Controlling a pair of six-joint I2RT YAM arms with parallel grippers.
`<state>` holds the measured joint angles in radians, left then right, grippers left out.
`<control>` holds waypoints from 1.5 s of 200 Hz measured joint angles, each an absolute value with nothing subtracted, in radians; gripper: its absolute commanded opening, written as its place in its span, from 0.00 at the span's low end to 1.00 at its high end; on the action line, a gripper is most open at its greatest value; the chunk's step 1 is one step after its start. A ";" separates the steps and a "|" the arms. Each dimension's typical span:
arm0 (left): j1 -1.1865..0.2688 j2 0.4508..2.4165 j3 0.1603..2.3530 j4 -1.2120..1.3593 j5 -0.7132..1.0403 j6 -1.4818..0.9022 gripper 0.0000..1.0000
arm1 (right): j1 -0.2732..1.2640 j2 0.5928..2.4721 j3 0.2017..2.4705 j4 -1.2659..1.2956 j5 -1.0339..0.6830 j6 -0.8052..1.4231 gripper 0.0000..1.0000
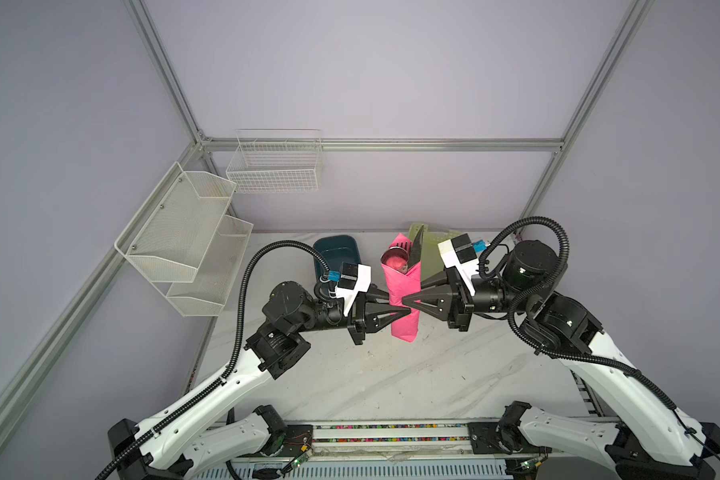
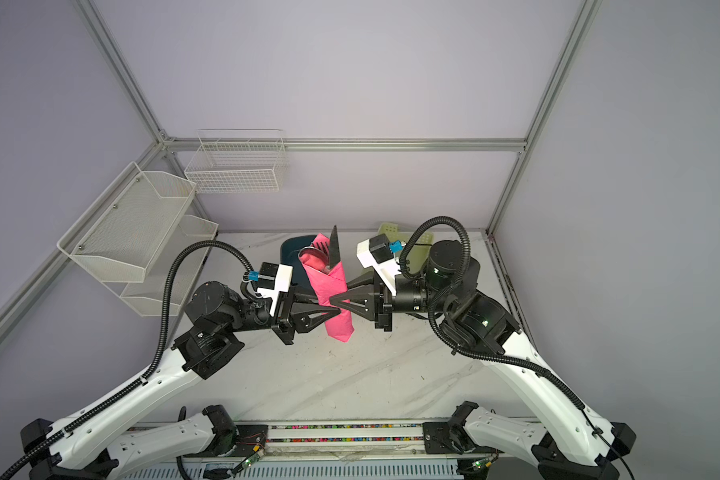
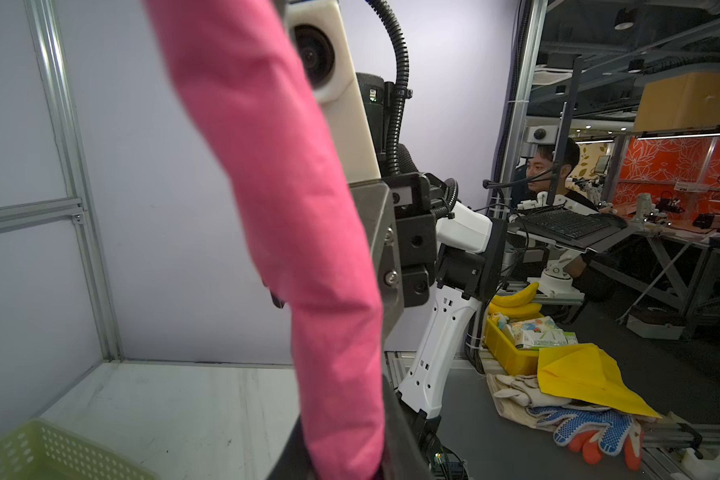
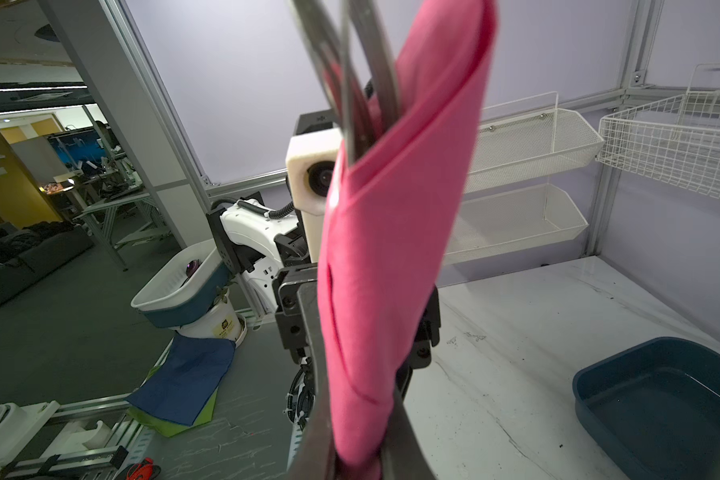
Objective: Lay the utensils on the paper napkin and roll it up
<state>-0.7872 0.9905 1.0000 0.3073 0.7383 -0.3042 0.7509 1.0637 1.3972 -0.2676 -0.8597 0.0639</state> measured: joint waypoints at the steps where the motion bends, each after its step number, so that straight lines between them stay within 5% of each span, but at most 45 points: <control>1: -0.787 0.991 1.000 0.307 0.738 -0.304 0.11 | 0.751 1.064 1.397 -0.267 -0.860 0.064 0.07; 73: -0.794 0.978 1.000 0.316 0.709 -0.315 0.04 | 0.746 1.006 1.356 -0.219 -0.824 0.082 0.35; 300: -0.794 0.974 1.000 0.336 0.666 -0.322 0.04 | 0.745 0.945 1.191 -0.131 -0.838 0.062 0.27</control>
<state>-0.7944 0.9737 0.9997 0.3355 0.6662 -0.3222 0.7448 0.9455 1.1912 -0.1314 -0.8383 0.0616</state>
